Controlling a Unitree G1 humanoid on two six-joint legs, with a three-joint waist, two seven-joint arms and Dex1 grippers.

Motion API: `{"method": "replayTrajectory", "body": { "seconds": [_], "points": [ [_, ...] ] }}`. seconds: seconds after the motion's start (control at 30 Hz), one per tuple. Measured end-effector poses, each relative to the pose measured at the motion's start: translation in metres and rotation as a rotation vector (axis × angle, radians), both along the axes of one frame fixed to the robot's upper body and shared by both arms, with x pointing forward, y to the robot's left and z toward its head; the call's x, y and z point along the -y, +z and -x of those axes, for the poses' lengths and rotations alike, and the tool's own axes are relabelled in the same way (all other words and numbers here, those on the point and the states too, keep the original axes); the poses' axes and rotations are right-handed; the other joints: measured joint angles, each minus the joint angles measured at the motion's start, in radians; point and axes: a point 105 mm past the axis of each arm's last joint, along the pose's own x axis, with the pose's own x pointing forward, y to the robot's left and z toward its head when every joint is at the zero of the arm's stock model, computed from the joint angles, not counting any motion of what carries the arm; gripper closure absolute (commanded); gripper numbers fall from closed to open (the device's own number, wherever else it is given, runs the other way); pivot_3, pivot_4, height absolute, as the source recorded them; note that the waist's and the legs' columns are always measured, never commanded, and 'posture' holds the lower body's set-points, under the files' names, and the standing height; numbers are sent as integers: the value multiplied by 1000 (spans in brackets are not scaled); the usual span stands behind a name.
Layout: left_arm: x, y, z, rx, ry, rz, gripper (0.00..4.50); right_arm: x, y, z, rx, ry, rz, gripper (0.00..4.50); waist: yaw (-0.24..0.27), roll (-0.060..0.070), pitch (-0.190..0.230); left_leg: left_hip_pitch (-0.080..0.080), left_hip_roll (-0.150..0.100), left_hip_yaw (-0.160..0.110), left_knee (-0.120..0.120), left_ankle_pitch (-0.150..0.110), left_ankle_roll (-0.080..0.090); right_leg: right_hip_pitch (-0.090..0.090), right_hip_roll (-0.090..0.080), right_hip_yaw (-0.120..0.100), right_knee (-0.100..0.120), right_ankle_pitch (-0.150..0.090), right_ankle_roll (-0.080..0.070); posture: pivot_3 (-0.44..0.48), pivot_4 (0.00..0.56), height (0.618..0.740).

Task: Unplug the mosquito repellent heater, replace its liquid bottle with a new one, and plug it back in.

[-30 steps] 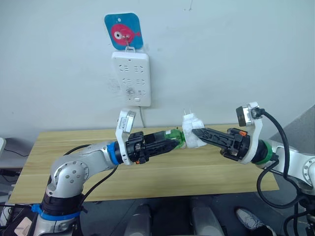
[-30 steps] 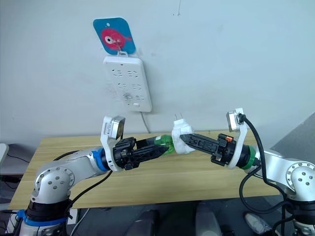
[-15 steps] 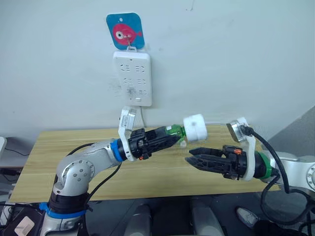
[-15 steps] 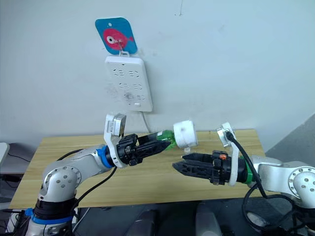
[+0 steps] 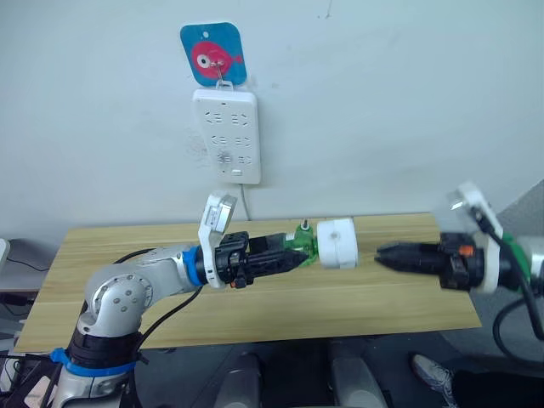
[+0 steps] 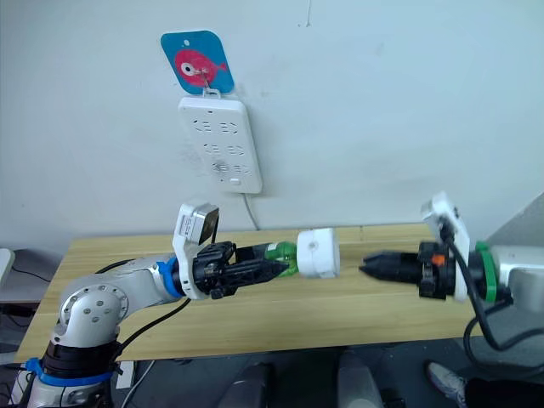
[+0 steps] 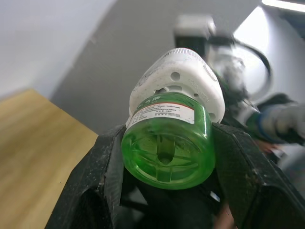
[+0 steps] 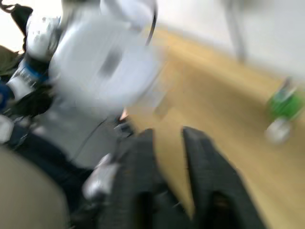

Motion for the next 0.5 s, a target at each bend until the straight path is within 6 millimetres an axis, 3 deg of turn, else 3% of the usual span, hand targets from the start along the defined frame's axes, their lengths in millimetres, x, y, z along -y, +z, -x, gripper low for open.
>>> {"method": "replayTrajectory", "body": {
  "seconds": [0.27,0.5],
  "points": [
    [8,10,2,-21,-46,64,2092,-42,-19,-1,-51,140,-60,4500,1,0,0,-1,0,-1,1,0,0,0,0,0,0,0,0,-107,190,740],
    [10,11,-2,-25,-10,79,2092,-55,-23,14,-101,216,-55,4500,2,0,0,-1,0,-1,1,0,0,0,0,0,0,0,0,-109,195,740]
  ]
}}
